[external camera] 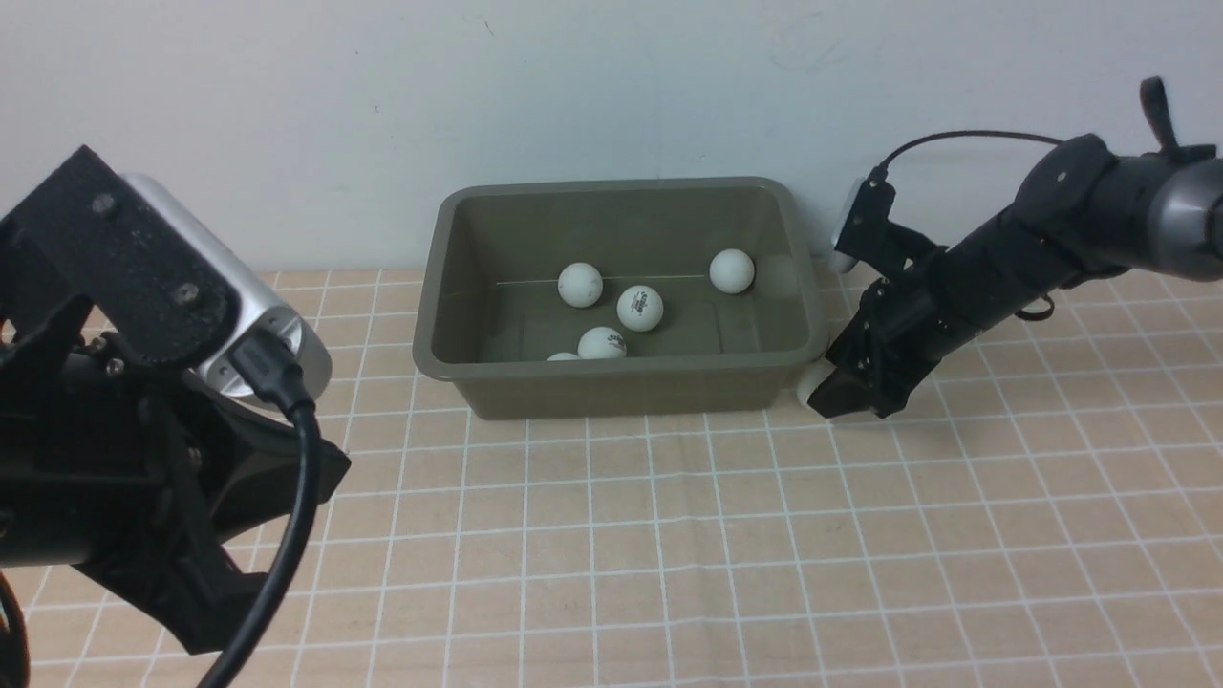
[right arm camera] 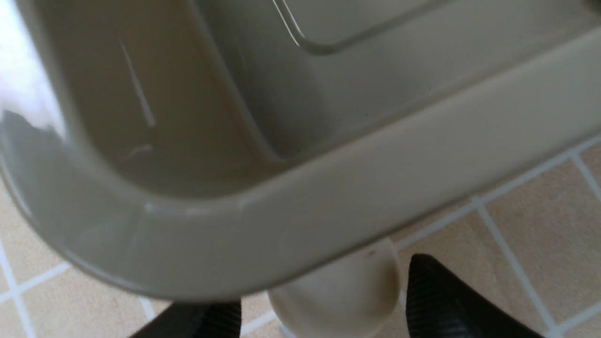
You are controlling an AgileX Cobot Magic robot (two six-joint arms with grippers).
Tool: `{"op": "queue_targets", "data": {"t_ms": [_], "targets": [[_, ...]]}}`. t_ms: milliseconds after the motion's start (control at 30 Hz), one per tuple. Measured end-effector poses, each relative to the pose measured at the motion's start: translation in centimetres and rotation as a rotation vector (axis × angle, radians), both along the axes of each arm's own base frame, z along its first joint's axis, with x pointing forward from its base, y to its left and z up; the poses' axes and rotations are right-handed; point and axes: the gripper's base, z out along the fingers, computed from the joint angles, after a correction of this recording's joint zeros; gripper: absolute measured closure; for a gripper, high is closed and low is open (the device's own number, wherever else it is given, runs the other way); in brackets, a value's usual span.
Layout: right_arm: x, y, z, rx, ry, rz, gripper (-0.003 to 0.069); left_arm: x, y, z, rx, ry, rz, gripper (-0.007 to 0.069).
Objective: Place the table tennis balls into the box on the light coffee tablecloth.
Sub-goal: 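Reach for and grasp a ping pong ball on the table beside the basket, then drop the ball into the bin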
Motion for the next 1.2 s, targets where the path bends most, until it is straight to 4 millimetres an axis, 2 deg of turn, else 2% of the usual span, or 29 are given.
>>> {"op": "queue_targets", "data": {"t_ms": [67, 167, 267, 367, 467, 500, 567, 600, 700, 733, 800, 933, 1033, 1200], "targets": [[0.1, 0.0, -0.2, 0.0, 0.002, -0.004, 0.0235, 0.0, 0.0, 0.0, 0.0, 0.0, 0.0, 0.0693], [0.2, -0.1, -0.5, -0.004, 0.026, -0.057, 0.0309, 0.0, 0.0, 0.0, 0.0, 0.0, 0.0, 0.0693], [0.8, -1.2, 1.2, -0.043, 0.008, -0.122, 0.0306, 0.0, 0.0, 0.0, 0.0, 0.0, 0.0, 0.0693], [1.6, -3.1, 5.0, -0.064, -0.032, -0.196, 0.0306, 0.0, 0.0, 0.0, 0.0, 0.0, 0.0, 0.0693], [2.0, -4.1, 8.7, -0.019, -0.055, -0.238, 0.0306, 0.0, 0.0, 0.0, 0.001, 0.003, -0.001, 0.0693], [2.1, -3.9, 10.3, 0.028, -0.061, -0.234, 0.0306, 0.0, 0.0, 0.0, 0.001, 0.003, -0.001, 0.0693], [2.0, -3.1, 11.7, 0.112, -0.05, -0.209, 0.0306, 0.0, 0.0, 0.0, 0.001, 0.003, -0.001, 0.0693], [1.9, -2.0, 12.5, 0.193, -0.035, -0.168, 0.0306, 0.0, 0.0, 0.0, 0.001, 0.003, -0.001, 0.0693], [1.6, 1.0, 12.8, 0.313, -0.006, -0.08, 0.0306, 0.0, 0.0, 0.0, 0.001, 0.003, -0.001, 0.0693], [1.6, 1.1, 12.8, 0.319, -0.005, -0.08, 0.0306, 0.0, 0.0, 0.0, 0.001, 0.003, -0.001, 0.0693], [1.4, 3.9, 11.7, 0.319, 0.018, -0.021, 0.0306, 0.0, 0.0, 0.0, 0.0, 0.003, -0.001, 0.0693], [1.4, 7.0, 9.2, 0.189, -0.003, 0.003, 0.0306, 0.0, 0.0, 0.0, 0.0, 0.003, -0.001, 0.0693], [1.6, 8.0, 8.1, 0.093, -0.033, -0.043, 0.0302, -0.1, 0.0, 0.0, 0.002, 0.007, -0.003, 0.0693], [2.4, 7.5, 8.3, 0.047, -0.048, -0.202, 0.0171, -0.2, -0.1, -0.1, -0.005, 0.027, -0.012, 0.0693]]}}
